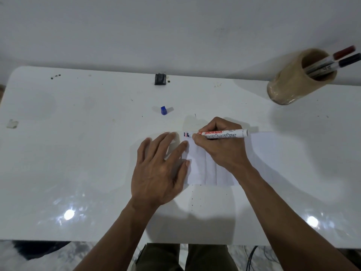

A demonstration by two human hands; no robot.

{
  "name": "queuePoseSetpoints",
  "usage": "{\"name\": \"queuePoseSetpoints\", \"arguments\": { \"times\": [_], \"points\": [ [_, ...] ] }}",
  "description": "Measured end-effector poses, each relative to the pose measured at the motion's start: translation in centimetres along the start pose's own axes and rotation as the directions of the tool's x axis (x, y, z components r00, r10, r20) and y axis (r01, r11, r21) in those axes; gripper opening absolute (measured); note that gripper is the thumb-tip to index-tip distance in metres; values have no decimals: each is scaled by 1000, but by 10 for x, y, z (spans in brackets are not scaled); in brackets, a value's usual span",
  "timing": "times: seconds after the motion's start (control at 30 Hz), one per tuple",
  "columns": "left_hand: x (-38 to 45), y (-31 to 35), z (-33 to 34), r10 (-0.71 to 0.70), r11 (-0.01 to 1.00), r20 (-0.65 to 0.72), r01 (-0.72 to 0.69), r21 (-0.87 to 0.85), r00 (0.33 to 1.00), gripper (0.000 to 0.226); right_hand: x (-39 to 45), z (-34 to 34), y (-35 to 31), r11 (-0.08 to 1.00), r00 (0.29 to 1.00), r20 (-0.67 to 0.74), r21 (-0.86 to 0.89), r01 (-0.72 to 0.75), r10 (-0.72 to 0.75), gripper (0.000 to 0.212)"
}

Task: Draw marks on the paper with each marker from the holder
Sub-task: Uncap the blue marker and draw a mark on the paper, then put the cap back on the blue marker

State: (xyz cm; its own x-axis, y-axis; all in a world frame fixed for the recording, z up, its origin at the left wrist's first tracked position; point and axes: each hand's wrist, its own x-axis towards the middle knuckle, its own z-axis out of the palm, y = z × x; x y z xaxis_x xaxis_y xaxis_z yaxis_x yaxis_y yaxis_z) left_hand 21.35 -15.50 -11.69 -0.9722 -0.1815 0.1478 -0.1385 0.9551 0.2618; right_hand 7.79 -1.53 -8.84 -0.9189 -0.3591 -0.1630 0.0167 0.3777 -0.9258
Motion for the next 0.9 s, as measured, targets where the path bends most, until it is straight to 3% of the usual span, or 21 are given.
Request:
{"name": "queuePoseSetpoints", "arguments": {
  "times": [0.33,0.53,0.7,0.77,0.9],
  "points": [
    [-1,0,1,12,1000,-33,-13,-12,999,46,0,0,3,999,1000,1,45,-7,7,20],
    [-2,2,-4,11,999,-27,-12,-43,1000,44,2,-11,-10,937,990,44,321,-141,134,17],
    [3,5,-19,-34,989,27,37,-144,999,39,-3,-17,-35,892,979,62,403,-203,195,16],
    [9,7,-31,-95,968,-3,91,-235,995,34,-9,-20,-45,872,979,55,446,-202,198,14],
    [39,8,-59,-367,878,54,365,-310,929,36,-22,-27,-63,792,971,48,570,-220,235,17]
  ]
}}
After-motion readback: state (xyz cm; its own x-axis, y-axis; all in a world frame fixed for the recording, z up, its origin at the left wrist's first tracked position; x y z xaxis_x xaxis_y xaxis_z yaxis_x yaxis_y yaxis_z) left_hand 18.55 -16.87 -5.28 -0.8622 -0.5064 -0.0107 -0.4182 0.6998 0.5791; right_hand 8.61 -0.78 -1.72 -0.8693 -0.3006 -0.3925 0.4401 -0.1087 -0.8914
